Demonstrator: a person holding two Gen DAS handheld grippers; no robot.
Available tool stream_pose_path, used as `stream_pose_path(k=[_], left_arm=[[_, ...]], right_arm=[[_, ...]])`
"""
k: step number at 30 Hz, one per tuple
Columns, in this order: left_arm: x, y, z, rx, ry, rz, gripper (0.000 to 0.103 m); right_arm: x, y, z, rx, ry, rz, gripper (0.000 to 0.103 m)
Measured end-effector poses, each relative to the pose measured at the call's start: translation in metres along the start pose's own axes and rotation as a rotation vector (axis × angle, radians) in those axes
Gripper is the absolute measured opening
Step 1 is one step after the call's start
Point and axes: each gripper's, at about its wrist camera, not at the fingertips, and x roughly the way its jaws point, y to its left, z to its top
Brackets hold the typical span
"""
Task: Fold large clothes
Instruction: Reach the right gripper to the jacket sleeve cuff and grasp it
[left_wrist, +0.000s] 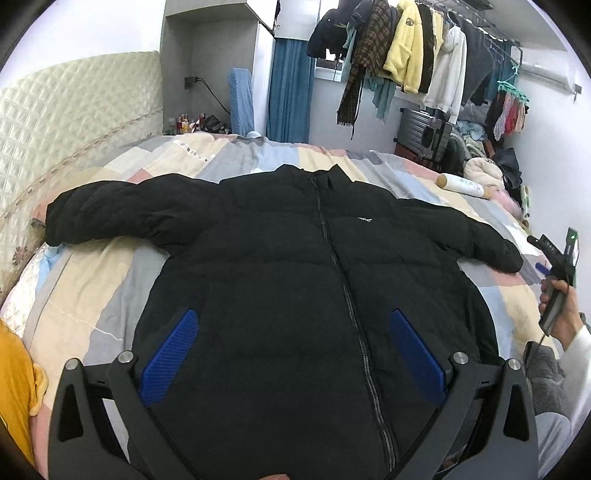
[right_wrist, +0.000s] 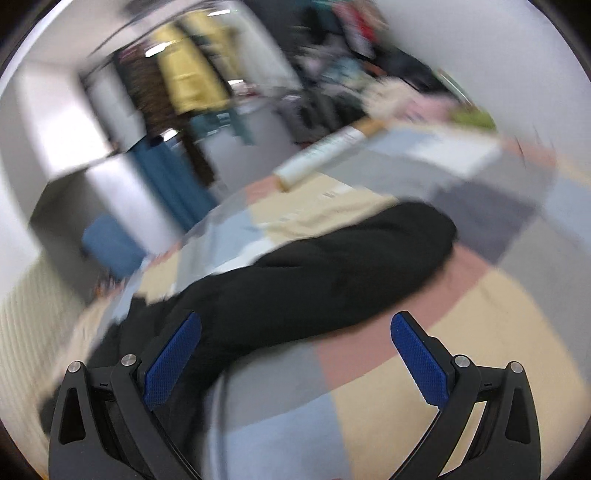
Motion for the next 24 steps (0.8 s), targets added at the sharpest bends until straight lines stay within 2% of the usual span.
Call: stream_pose_path(k=[3, 8, 11, 14, 16, 21, 23, 24], left_arm=[[0.009, -0.004, 0.002, 0.004, 0.000, 0.015, 0.103], [0.027, -0.006, 0.008, -0.006, -0.003, 0.044, 0.103], [0.039, -0.004, 0.013, -0.028, -0.005, 0.062, 0.103], [0.050, -0.001, 0.017, -0.051, -0.007, 0.083, 0.103], [0.058, 0.001, 0.021, -0.062, -0.011, 0.102, 0.103], [0.072, 0.008, 0.025, -0.090, -0.009, 0.129, 0.103], [0.076, 0.008, 0.025, -0.090, -0.002, 0.143, 0.103], [0.079, 0.008, 0.025, -0.079, 0.005, 0.162, 0.103]], right_arm=[[0.033, -0.038, 0.009, 0.136, 0.014, 0.012, 0.103], [0.075, -0.083, 0.024, 0.267, -0.022, -0.011, 0.103], [0.095, -0.109, 0.033, 0.347, -0.059, -0.018, 0.096], [0.105, -0.112, 0.042, 0.326, -0.110, -0.054, 0.085], [0.116, -0.115, 0.049, 0.335, -0.111, -0.042, 0.072], [0.126, -0.111, 0.056, 0.280, -0.104, -0.040, 0.066], [0.128, -0.108, 0.059, 0.264, -0.105, -0.056, 0.058], [0.128, -0.106, 0.061, 0.258, -0.102, -0.049, 0.049]])
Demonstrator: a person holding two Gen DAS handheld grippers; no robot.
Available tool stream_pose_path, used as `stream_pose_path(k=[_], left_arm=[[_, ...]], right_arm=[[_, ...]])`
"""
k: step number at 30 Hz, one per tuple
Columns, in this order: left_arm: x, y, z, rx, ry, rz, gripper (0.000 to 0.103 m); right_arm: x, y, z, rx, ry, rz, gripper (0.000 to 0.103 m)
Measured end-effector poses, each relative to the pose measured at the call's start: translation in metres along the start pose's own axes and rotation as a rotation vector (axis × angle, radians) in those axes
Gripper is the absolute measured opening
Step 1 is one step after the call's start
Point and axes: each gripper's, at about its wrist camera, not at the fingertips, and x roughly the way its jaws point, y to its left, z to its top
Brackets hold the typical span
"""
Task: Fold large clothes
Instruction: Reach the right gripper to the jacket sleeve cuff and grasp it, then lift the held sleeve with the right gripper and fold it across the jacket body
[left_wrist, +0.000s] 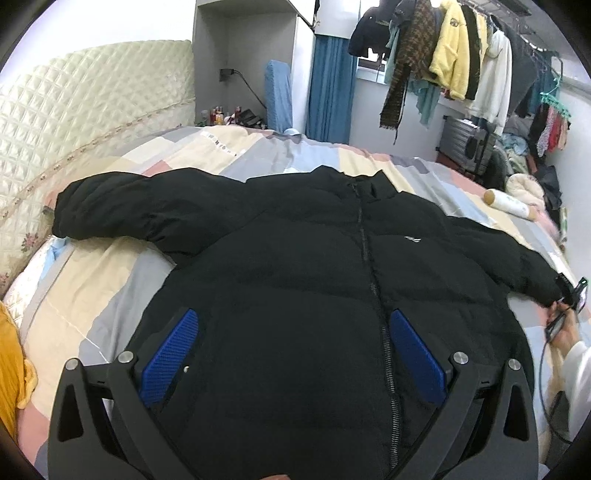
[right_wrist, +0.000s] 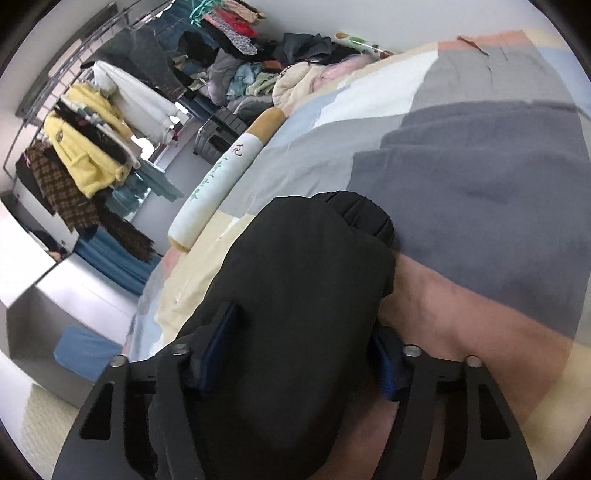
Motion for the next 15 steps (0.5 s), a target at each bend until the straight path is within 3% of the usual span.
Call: stream_pose_path(k=[2, 4, 10, 15], left_arm=[[0.007, -0.003, -0.002, 0.024, 0.032, 0.035, 0.103], [0.010, 0.001, -0.006, 0.009, 0.044, 0.024, 0.103], [-0.008, 0.008, -0.006, 0.006, -0.006, 0.021, 0.103], [-0.018, 0.015, -0.004, 0.016, -0.044, 0.040, 0.103]], right_arm=[[-0.002, 0.006, 0.004, -0.007, 0.001, 0.001, 0.037], [-0.013, 0.016, 0.009, -0.023, -0.020, 0.000, 0.019], [-0.058, 0.061, 0.036, -0.118, -0.093, -0.006, 0.005], [-0.110, 0.108, 0.065, -0.201, -0.151, 0.014, 0.003]])
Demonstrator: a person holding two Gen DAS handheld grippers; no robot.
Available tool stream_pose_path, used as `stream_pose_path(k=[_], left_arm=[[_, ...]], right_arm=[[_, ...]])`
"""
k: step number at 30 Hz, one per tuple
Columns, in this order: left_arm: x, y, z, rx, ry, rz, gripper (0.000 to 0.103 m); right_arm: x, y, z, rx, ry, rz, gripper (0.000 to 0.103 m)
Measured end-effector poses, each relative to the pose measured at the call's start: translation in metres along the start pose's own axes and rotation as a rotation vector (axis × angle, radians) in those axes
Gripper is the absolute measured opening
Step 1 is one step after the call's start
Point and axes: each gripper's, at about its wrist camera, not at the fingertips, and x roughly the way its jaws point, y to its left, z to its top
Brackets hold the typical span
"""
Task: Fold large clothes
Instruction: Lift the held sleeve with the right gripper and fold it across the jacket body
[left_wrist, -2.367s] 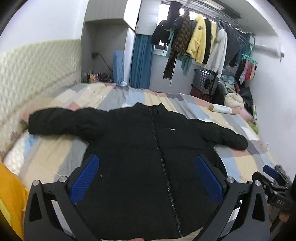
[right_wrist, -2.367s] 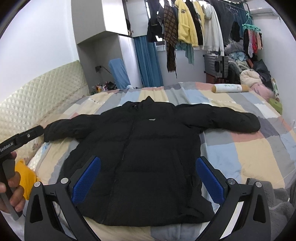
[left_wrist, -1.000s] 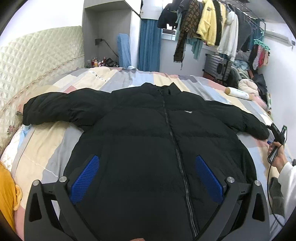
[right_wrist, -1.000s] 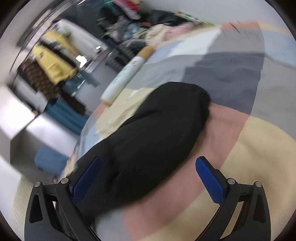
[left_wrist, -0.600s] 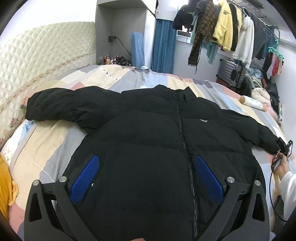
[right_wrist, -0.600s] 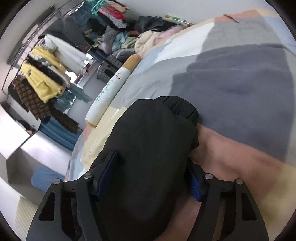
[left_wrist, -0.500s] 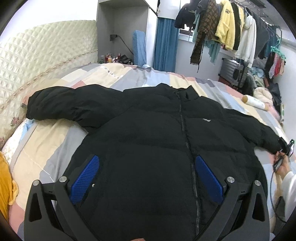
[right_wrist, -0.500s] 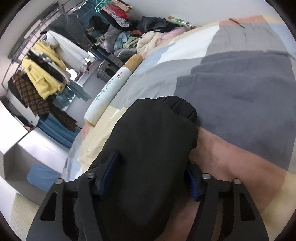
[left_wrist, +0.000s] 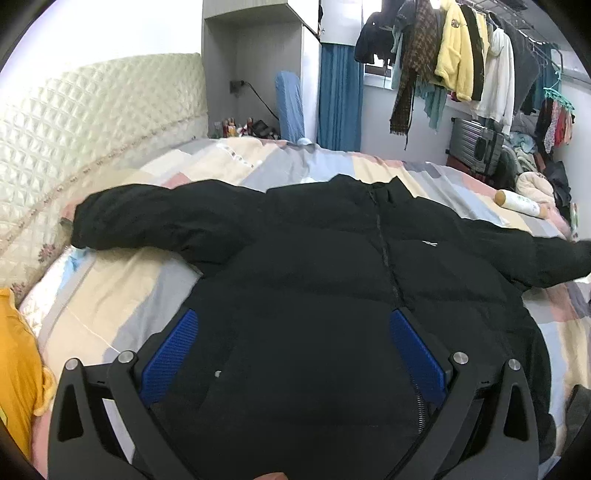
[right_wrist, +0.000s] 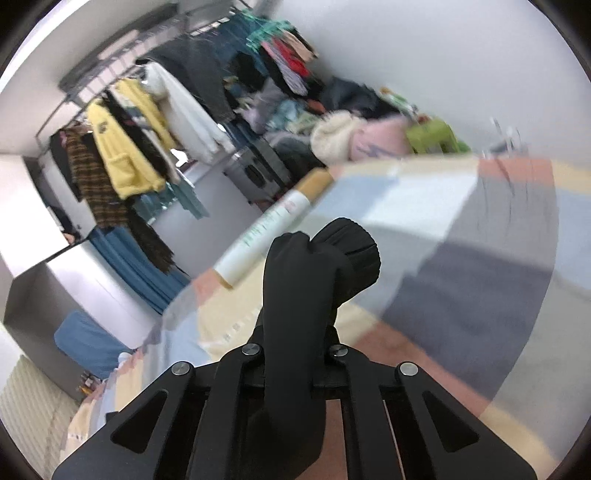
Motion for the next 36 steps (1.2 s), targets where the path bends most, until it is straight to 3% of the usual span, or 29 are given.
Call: stream_pose_path(k=[4, 8, 12, 18, 21, 28, 36], left_arm=[[-0.004, 0.008, 0.002, -0.009, 0.012, -0.041, 0.103], [-0.018, 0.009, 0.002, 0.028, -0.029, -0.047, 0.103], [-0.034, 0.011, 0.000, 0.070, -0.082, -0.056, 0.103], [-0.044, 0.026, -0.003, 0.057, -0.095, -0.053, 0.103], [-0.053, 0.037, -0.004, 0.034, -0.102, -0.087, 0.103], [-0.070, 0.059, -0.007, 0.039, -0.141, -0.071, 0.103], [-0.072, 0.088, -0.005, 0.028, -0.155, -0.081, 0.103]], right_arm=[[-0.028, 0.035, 0.022, -0.036, -0.033, 0.012, 0.002], [-0.055, 0.079, 0.031, -0.083, -0.065, 0.042, 0.002], [-0.083, 0.126, 0.028, -0.172, -0.076, 0.076, 0.003], [-0.133, 0.206, 0.017, -0.248, -0.118, 0.172, 0.004], [-0.151, 0.241, 0.010, -0.248, -0.129, 0.224, 0.005], [-0.183, 0.326, -0.025, -0.361, -0.119, 0.335, 0.006], [-0.200, 0.423, -0.113, -0.537, -0.066, 0.473, 0.006]])
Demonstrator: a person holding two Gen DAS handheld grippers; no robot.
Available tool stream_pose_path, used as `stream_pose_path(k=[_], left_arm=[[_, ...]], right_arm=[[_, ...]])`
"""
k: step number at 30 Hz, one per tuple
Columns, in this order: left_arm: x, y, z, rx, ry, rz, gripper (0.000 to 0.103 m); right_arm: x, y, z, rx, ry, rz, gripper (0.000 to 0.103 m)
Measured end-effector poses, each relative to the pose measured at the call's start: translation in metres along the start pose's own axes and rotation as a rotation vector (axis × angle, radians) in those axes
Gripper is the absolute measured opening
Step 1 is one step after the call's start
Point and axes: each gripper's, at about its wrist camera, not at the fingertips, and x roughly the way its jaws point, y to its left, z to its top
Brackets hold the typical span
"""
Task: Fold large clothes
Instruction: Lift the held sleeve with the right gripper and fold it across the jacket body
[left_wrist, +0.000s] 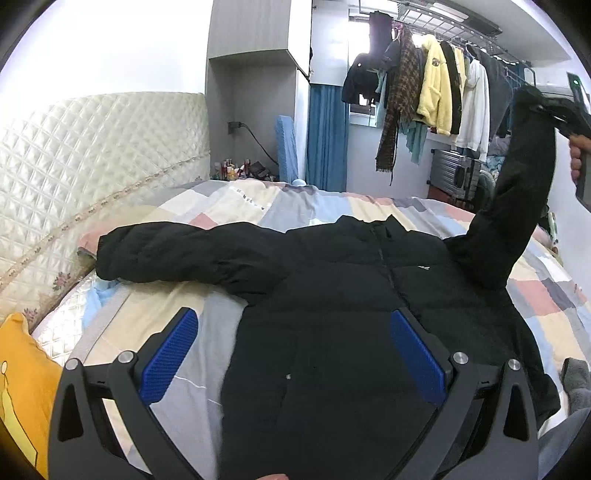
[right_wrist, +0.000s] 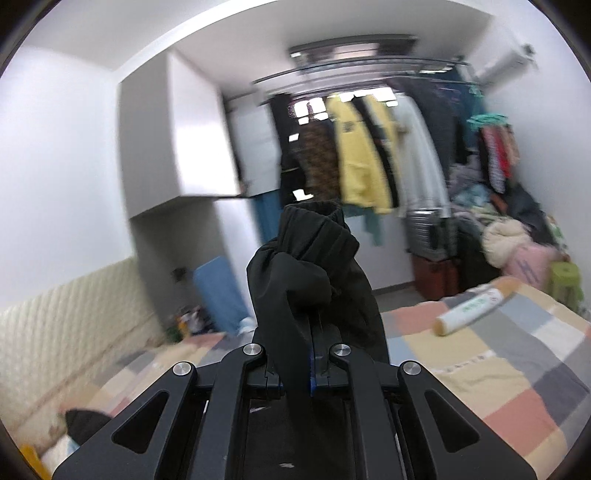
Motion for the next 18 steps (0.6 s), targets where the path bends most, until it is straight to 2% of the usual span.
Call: stream_pose_path(k=[4, 9, 18], left_arm=[[0.000, 0.017, -0.001, -0.027, 0.006, -0.015, 0.103], [0.004, 0.032, 0.000, -0.048, 0.017, -0.018, 0.103], [0.020, 0.051, 0.000, -0.071, 0.038, -0.030, 0.103]], right_arm=[[0.020, 0.062, -0.031, -0.073, 0.036, 0.088, 0.006], [0.052, 0.129, -0.091, -0.118, 0.114, 0.198, 0.007], [0.105, 0.207, -0.208, -0.164, 0.296, 0.287, 0.009]])
